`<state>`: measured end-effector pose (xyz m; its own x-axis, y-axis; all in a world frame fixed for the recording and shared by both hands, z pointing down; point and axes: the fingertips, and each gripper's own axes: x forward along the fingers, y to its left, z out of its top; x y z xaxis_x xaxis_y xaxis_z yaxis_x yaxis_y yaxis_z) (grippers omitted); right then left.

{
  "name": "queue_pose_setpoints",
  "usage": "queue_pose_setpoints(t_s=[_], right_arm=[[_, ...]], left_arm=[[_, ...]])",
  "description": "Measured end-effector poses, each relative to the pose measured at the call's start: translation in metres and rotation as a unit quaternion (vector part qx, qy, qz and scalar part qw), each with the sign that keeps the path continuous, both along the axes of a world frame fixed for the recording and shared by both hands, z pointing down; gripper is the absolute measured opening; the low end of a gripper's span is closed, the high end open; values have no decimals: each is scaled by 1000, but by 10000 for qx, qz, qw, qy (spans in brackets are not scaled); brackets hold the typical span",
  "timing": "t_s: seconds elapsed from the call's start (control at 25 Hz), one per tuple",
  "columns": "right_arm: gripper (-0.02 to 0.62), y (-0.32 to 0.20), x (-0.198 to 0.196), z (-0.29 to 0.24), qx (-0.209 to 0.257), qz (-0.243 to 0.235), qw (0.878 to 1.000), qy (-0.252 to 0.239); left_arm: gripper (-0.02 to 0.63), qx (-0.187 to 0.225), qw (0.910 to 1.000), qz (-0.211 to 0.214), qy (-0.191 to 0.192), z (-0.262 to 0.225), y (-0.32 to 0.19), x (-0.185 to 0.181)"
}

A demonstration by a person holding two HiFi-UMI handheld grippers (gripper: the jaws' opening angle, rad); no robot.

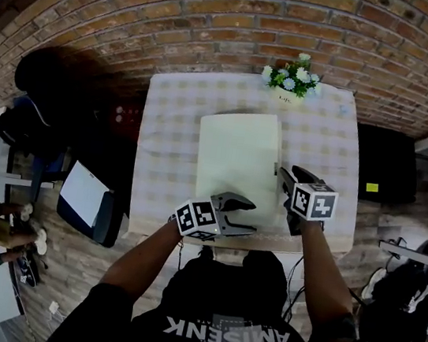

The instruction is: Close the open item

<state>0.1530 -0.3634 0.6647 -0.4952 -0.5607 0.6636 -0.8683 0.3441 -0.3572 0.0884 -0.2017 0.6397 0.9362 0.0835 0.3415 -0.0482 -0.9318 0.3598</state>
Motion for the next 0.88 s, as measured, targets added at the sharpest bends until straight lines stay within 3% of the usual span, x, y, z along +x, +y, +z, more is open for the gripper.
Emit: queue_pose_setpoints(t_s=[0.64, 0.88], right_arm=[[224, -1, -10, 43, -568, -195, 9980, -219], [238, -2, -6, 48, -628, -169, 9979, -56]], left_arm=[[238, 274, 9988, 268, -288, 9, 4, 16], [238, 175, 9997, -32, -159, 3, -6, 18]])
